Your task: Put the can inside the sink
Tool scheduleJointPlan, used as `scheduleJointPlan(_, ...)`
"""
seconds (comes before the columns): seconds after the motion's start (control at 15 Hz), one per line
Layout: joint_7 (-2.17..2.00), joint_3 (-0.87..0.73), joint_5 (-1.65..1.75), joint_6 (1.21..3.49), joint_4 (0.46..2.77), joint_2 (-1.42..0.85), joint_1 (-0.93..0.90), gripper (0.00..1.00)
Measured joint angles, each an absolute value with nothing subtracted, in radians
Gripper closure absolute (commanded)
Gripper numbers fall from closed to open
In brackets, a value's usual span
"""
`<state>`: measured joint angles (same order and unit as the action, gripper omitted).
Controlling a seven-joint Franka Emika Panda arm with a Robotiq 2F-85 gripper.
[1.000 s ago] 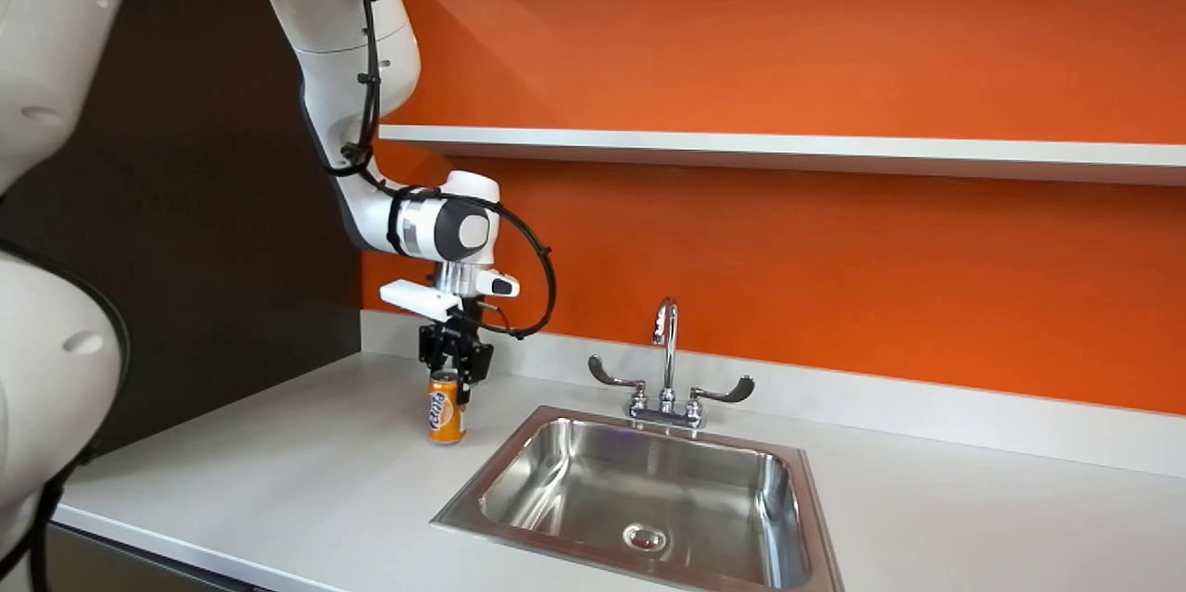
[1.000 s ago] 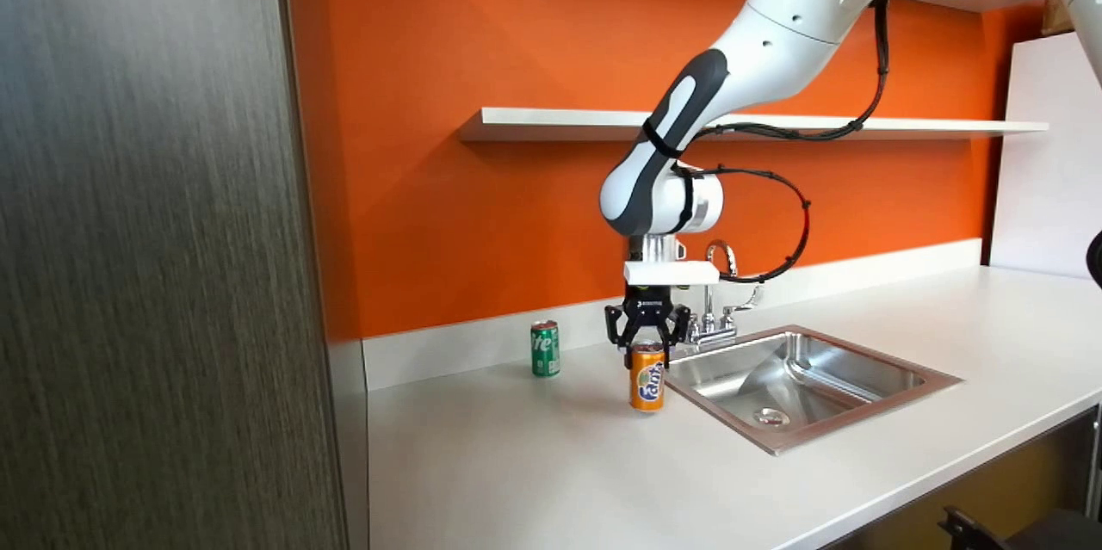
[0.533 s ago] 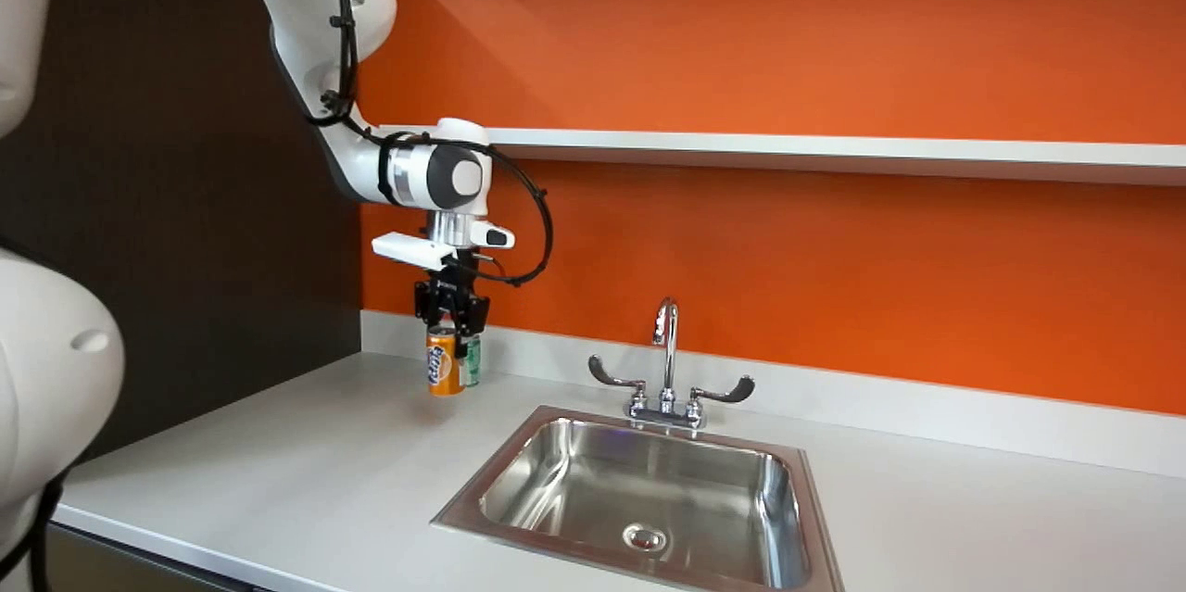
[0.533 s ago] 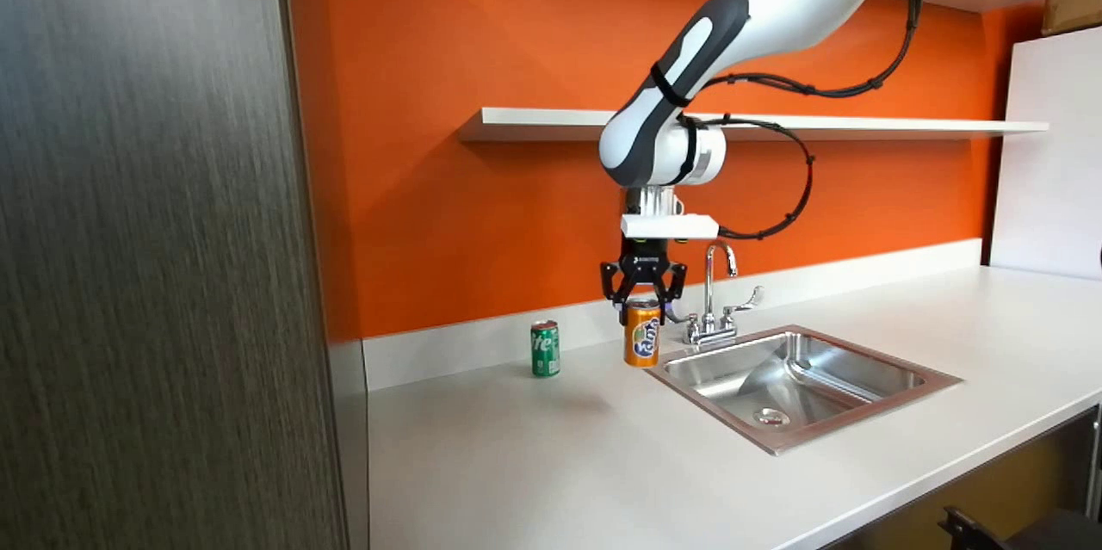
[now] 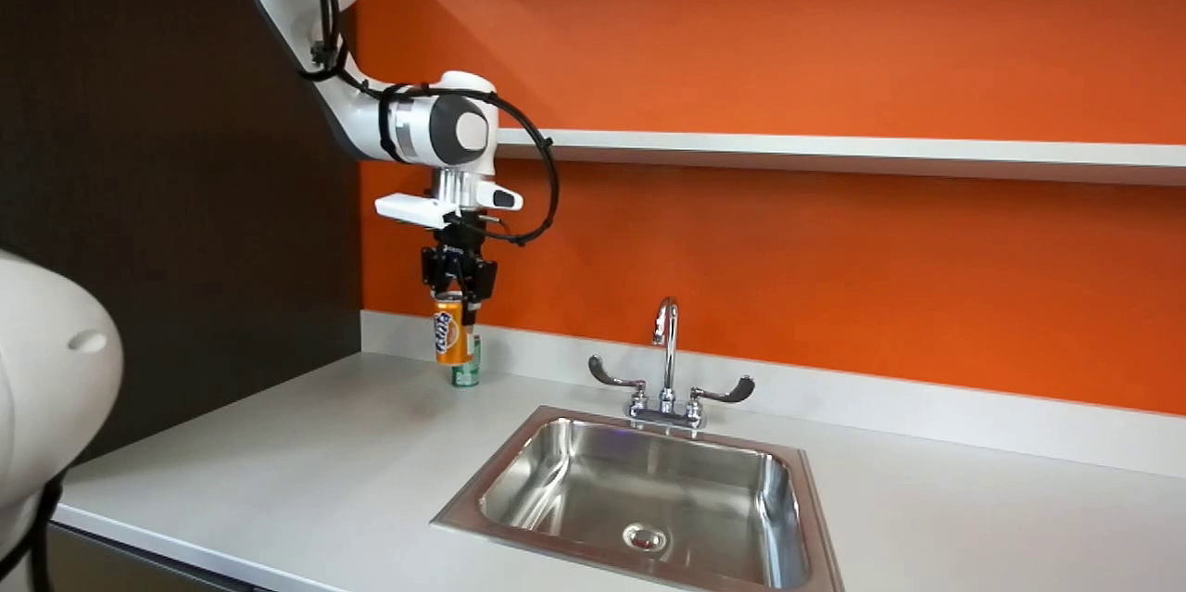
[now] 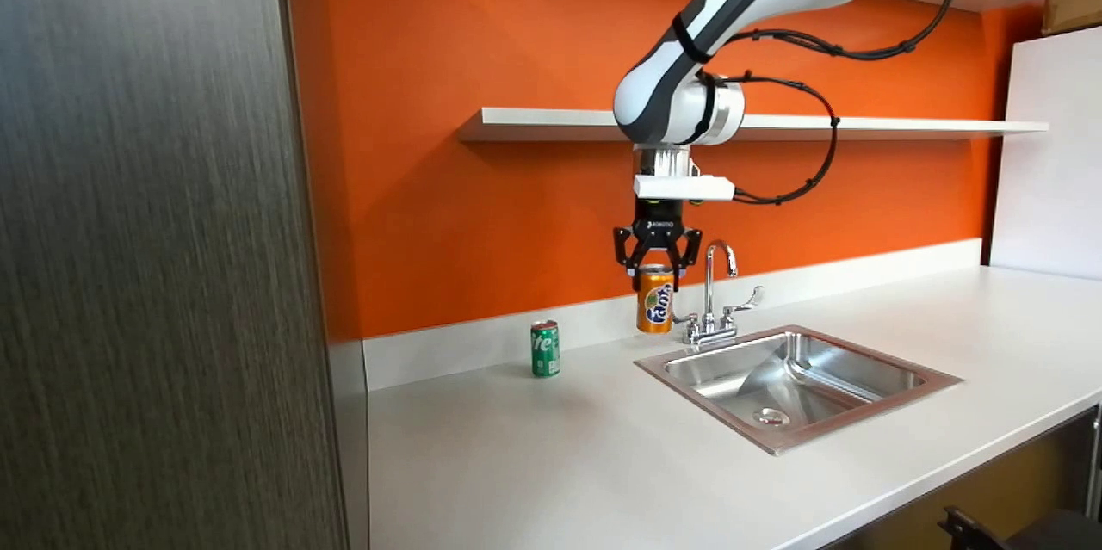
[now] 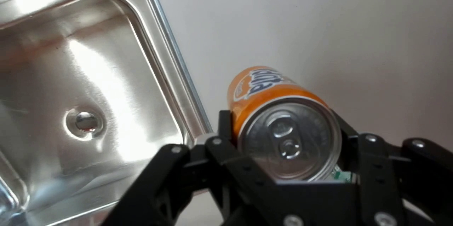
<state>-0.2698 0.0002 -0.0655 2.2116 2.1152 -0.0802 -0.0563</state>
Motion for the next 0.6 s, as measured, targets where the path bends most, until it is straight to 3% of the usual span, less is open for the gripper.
scheduleJointPlan(0.6, -0.271, -0.087, -0.069, 2.212, 2.256, 0.011, 0.034, 0.62)
